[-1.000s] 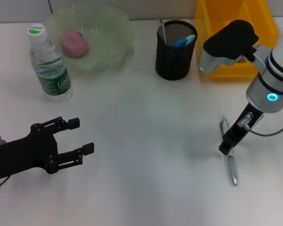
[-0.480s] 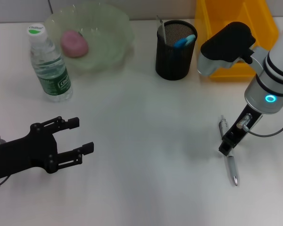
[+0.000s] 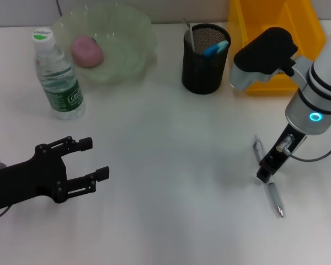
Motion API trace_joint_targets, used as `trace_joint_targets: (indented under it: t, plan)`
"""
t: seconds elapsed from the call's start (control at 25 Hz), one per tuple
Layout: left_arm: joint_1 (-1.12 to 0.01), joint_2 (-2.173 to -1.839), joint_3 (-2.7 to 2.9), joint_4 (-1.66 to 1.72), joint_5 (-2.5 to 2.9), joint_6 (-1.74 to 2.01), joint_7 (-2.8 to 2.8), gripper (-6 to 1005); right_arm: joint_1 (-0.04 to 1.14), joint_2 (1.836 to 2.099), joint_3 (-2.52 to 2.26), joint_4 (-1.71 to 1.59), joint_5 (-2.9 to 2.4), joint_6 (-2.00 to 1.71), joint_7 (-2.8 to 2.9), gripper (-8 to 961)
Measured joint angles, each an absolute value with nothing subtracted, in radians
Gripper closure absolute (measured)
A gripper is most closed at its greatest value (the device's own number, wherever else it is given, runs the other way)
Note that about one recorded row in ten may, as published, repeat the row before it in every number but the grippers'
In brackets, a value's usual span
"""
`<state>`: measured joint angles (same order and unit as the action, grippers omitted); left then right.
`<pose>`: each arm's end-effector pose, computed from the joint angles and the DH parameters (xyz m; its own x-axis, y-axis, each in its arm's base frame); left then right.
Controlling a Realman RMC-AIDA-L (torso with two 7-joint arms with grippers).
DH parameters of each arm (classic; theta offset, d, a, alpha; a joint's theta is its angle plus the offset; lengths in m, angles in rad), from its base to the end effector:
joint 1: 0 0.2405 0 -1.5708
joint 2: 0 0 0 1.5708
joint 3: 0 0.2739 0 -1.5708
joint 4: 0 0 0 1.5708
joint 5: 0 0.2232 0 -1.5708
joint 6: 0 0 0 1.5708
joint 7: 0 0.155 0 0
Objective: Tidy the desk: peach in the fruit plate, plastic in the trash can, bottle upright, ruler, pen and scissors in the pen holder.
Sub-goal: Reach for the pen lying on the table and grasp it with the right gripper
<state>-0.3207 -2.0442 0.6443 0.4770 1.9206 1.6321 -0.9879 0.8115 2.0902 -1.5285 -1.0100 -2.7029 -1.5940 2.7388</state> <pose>-0.3459 0.2696 -0.0234 0.7799 0.2431 0.5767 0.4398 -0.8685 -0.2286 0.2009 0.3773 -0.0654 0.5263 -0.7118 0.4651 -0.5500 -0.7022 -0.4522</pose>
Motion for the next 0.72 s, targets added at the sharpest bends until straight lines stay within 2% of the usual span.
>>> trace_joint_targets:
  t: [0.4,0.6,0.72]
  plan:
    - [-0.324,-2.041,0.644,0.477,1.921,1.634,-0.988,210,0.812,2.091,-1.549,-1.009,-2.703,-1.593,2.742,562]
    - [-0.325,-2.04,0.644,0.477,1.921,1.634,-0.988,210,0.812,2.091,-1.56,-1.009,-2.703,-1.589,2.745,650]
    - [-0.325,-2.039,0.644,0.477,1.921,1.634,-0.988,210,0.811,2.091,-1.561,-1.009,-2.703,-1.588,2.745,656]
